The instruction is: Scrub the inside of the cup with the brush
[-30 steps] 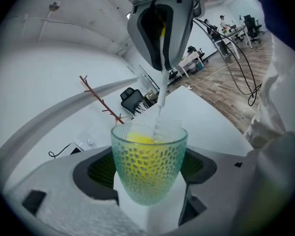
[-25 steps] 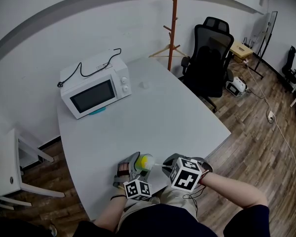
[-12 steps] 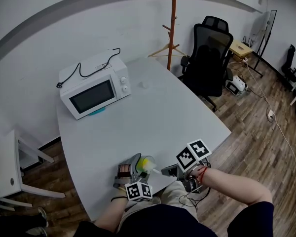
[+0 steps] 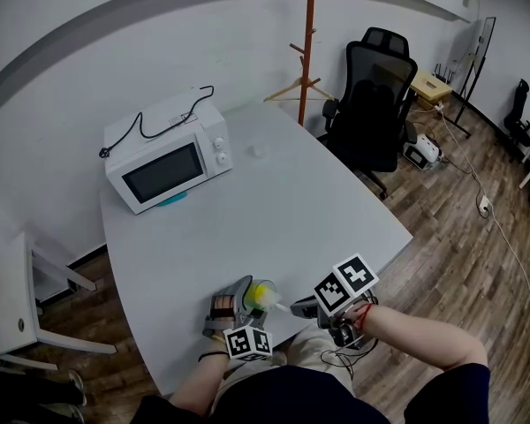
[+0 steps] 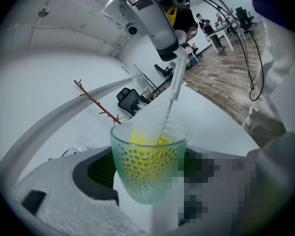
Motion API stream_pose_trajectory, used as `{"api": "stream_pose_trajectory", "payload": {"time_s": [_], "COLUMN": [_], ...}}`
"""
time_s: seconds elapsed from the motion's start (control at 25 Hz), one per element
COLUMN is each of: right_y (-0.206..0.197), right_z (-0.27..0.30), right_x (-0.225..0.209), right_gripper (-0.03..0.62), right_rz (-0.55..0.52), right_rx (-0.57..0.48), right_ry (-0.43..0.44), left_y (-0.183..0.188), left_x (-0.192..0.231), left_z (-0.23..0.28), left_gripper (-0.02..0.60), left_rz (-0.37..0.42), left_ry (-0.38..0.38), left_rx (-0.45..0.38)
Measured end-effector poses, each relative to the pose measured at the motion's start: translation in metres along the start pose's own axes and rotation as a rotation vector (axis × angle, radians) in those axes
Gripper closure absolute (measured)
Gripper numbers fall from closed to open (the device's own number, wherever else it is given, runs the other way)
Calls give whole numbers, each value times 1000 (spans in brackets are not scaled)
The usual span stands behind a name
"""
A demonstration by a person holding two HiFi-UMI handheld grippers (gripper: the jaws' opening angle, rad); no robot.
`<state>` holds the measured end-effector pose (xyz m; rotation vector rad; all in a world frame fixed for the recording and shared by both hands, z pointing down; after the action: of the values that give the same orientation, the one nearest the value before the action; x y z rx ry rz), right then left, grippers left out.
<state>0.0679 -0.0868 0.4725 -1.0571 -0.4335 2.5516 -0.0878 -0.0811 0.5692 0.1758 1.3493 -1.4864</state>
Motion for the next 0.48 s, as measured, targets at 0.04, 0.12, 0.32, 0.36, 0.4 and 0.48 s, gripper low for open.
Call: {"api": "stream_pose_trajectory", "payload": {"time_s": [0.04,0.12,0.32,0.36,0.4,0.48], "right_y": [-1,-4,-17,-18,-19,-21], "right_z": [-2,-8,-27,-31,-35,-43], "right_x": [-1,-2,-5,-6,-7,-9], "right_gripper": [545,545,545,545,545,545], "right_rz": [-7,-21,-19,-20,-22,-18], "right_rx": [-3,-13,-49,-59,-69,-88], "right_ry": [-2,-1,21,21,18,14], "left_y": [-2,-8,-26,-29,-32,-35], "left_x": [0,0,4,6,7,9], "left_z": [1,2,5,7,8,11], "left_gripper": [196,198,196,198,197,197], "left_rz": [-1,-12,-65,-76,-86,-102], "left_ry": [-1,-1,18,21,24,30], "left_rx": [4,19,68,77,84,94]}}
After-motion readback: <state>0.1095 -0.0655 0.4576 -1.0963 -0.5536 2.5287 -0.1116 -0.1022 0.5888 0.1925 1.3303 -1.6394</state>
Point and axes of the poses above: the fingertips, and each gripper's own axes: z forward along the fingers, x to its left, y out of its top, the point moved 9 cm from there along -z, backward along the fingers, and after that the axes turned 10 degrees about -x, right-handed, at the moved point
